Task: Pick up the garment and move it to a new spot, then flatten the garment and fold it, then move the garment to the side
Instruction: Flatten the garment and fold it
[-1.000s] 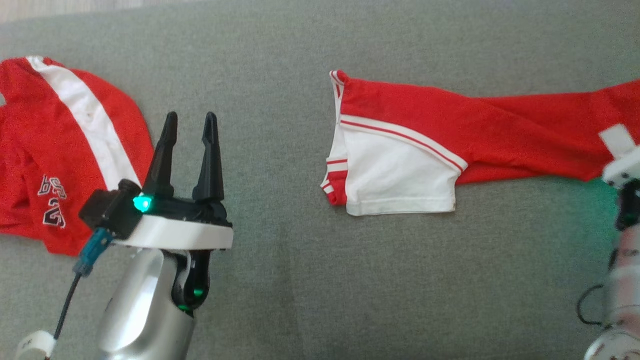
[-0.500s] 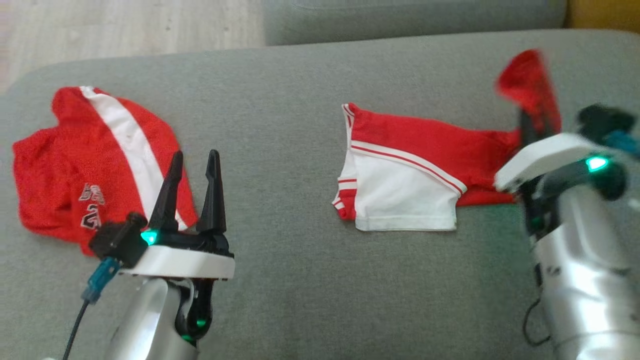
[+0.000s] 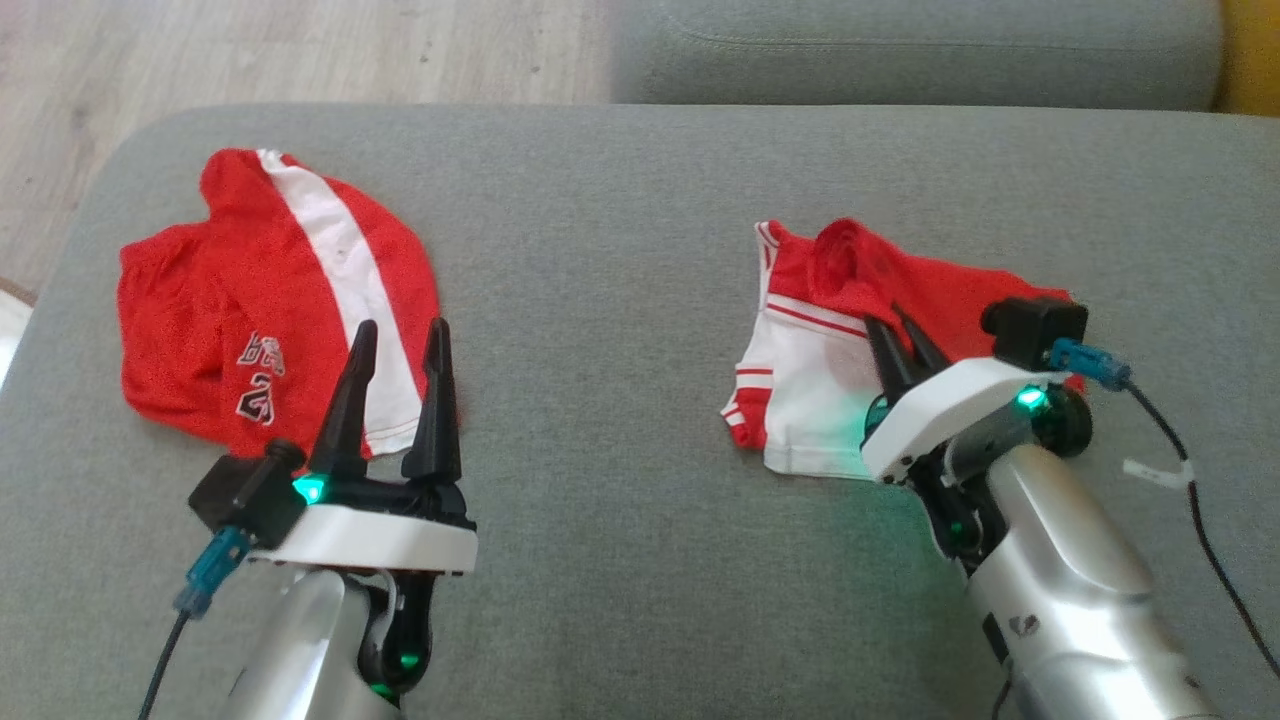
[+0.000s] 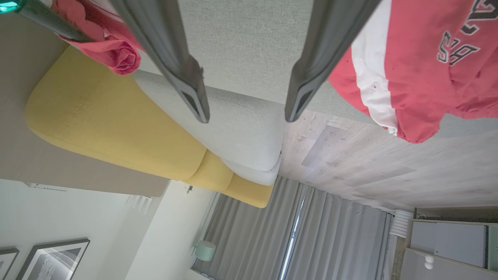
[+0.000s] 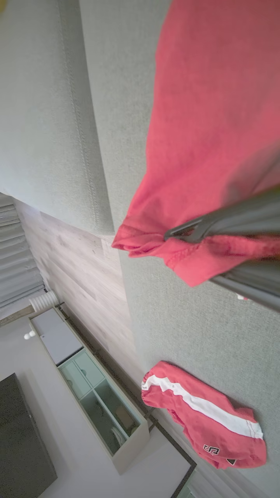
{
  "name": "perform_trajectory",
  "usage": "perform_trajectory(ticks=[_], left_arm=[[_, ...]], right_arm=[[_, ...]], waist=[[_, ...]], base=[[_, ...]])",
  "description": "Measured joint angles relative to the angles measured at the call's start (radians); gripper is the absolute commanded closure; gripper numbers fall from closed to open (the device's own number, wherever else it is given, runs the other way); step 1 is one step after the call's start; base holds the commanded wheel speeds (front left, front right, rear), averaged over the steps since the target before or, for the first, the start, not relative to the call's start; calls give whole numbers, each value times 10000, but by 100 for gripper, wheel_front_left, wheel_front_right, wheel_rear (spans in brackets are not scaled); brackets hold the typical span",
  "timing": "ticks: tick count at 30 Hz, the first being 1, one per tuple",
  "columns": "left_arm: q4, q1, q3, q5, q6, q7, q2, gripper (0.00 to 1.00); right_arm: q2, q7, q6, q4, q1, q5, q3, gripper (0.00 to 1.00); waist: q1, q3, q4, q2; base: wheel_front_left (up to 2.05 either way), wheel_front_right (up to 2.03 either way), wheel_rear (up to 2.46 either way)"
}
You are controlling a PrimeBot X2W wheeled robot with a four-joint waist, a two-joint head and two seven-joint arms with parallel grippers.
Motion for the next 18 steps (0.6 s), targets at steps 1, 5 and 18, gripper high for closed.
perform_trajectory(ticks=[1,5,18], left_arm=[[0,0,-2,0,0,0,0,0],[0,-2,-10,-2,0,0,-8,0],[71,-6,29,-2,0,0,-73,0]], right_arm=[[0,-23,-2,115,-1,107,105,100],[-6,-309,-2,621,-20,481,522,100],[-31,-491,-2,702,-105,1998,3407,0]], waist=[[0,12,54,0],[1,103,240,0],[1,217,287,0]], base=[[0,0,0],[0,0,0],[0,0,0]])
